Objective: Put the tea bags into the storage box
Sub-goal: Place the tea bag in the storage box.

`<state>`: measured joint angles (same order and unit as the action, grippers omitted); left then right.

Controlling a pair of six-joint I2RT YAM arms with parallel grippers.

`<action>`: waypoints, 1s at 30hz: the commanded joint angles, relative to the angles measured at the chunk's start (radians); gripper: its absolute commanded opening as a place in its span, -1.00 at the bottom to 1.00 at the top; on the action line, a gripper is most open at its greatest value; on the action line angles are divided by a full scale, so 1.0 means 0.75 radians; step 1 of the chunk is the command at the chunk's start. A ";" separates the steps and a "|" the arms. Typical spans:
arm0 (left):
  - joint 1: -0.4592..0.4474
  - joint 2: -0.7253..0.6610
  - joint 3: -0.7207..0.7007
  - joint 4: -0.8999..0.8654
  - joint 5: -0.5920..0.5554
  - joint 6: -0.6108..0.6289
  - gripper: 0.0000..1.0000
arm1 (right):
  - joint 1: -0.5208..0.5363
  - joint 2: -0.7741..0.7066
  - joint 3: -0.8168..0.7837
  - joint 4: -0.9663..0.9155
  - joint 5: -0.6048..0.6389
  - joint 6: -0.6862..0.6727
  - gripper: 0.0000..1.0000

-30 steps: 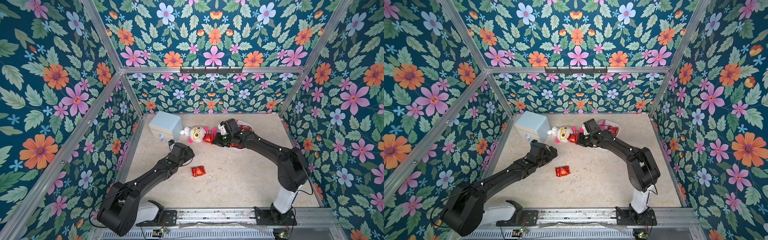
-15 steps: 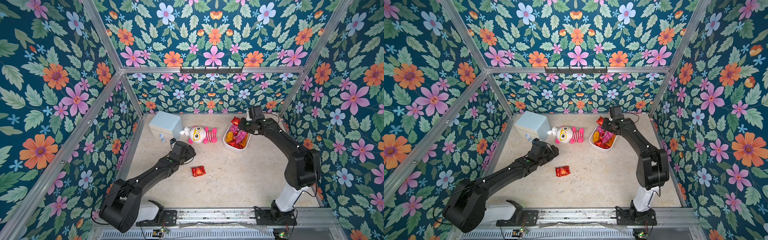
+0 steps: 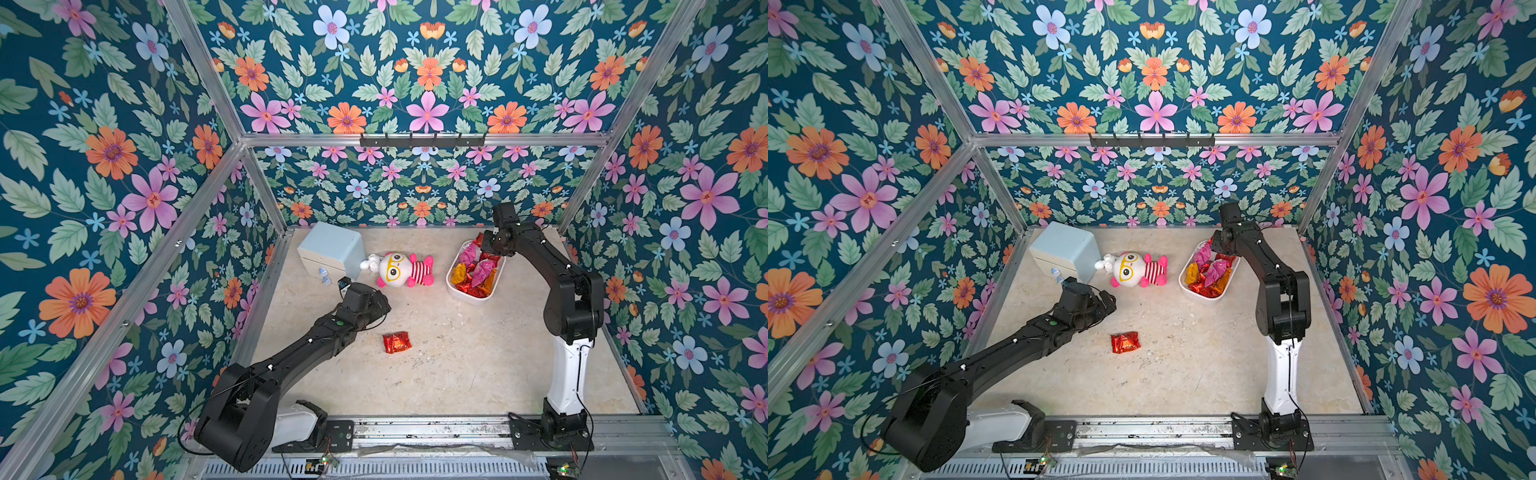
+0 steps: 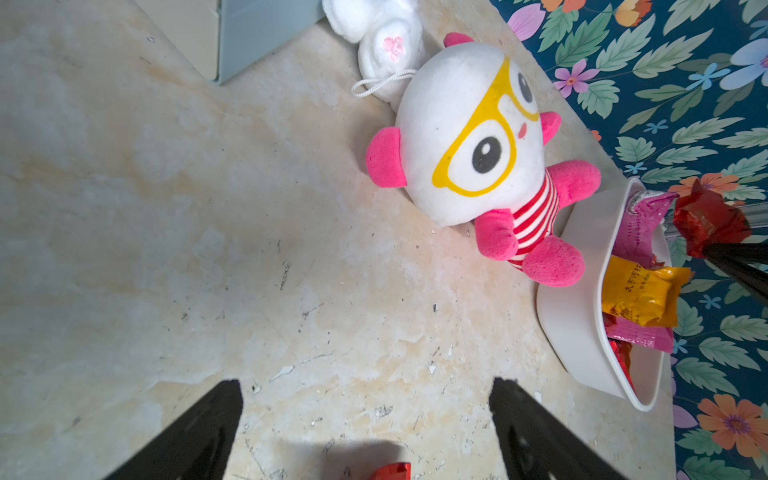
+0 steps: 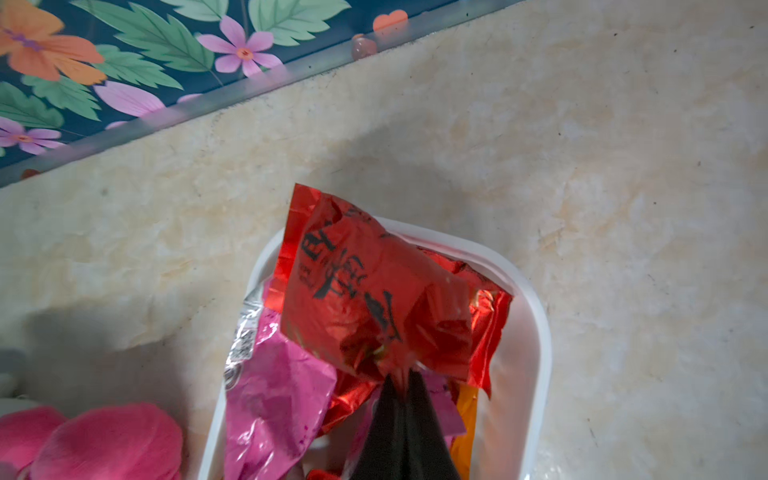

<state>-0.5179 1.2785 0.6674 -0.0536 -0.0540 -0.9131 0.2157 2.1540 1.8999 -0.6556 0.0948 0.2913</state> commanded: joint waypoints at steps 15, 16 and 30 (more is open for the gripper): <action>0.001 0.023 0.016 -0.002 -0.009 0.014 0.99 | 0.001 0.014 0.018 -0.127 0.018 -0.063 -0.58; 0.001 0.023 0.015 -0.002 -0.009 0.015 0.99 | 0.001 -0.007 0.023 -0.135 0.019 -0.065 -0.48; 0.003 0.025 0.017 0.006 -0.050 0.027 0.99 | 0.272 -0.488 -0.483 0.065 -0.269 0.054 0.15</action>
<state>-0.5179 1.2957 0.6739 -0.0586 -0.0734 -0.9096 0.3729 1.8290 1.6085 -0.6678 -0.0181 0.2790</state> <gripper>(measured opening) 0.993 0.575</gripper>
